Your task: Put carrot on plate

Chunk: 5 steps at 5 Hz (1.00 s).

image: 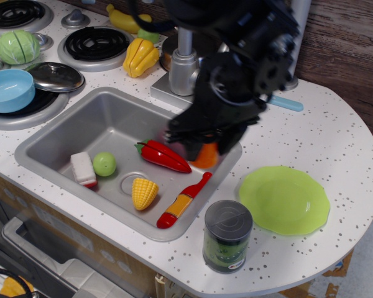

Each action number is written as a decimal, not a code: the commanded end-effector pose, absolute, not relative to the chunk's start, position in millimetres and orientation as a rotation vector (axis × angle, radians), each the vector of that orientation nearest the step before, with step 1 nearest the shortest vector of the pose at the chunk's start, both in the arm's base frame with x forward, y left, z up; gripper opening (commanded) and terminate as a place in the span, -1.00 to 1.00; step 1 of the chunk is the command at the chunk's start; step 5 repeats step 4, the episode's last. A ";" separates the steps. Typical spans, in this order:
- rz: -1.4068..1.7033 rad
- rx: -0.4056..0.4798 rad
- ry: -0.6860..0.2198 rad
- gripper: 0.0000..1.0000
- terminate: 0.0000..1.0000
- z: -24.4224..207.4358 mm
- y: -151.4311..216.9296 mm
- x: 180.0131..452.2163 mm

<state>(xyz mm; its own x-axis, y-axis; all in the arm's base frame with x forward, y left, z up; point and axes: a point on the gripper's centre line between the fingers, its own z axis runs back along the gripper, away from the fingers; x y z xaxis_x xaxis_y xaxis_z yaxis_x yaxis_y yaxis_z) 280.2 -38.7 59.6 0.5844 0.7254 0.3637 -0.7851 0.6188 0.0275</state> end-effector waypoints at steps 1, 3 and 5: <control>0.783 0.106 -0.403 -1.00 -1.00 61.9 -74.7 303.9; 0.740 -0.030 -0.332 -1.00 -1.00 65.6 -104.9 310.4; 0.702 -0.033 -0.342 -1.00 1.00 57.6 -109.4 311.3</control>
